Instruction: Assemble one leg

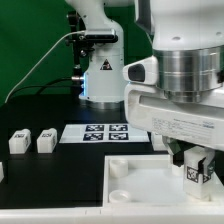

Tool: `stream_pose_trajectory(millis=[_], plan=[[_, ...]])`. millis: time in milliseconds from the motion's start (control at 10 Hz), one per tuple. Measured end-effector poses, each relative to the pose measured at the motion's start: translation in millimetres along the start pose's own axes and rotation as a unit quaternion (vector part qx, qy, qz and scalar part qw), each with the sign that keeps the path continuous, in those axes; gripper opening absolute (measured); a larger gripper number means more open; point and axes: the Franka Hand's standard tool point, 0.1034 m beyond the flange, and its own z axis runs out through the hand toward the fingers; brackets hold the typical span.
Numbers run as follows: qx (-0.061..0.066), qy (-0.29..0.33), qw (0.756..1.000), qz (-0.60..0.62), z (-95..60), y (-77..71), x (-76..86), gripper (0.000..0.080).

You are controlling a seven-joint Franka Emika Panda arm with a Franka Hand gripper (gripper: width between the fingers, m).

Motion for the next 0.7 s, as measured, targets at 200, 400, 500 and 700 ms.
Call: stream_pose_trajectory(millis=[200, 400, 500, 700], plan=[[0.003, -0.004, 0.99, 0.139, 0.8, 3.1, 0.7, 0.0295], [0.009, -0.007, 0.967, 0.254, 1.0, 6.7, -0.7, 0.0295], [0.009, -0.007, 0.964, 0.267, 0.8, 6.9, -0.9, 0.0295], [0.009, -0.007, 0.973, 0.229, 1.4, 7.1, -1.1, 0.0475]])
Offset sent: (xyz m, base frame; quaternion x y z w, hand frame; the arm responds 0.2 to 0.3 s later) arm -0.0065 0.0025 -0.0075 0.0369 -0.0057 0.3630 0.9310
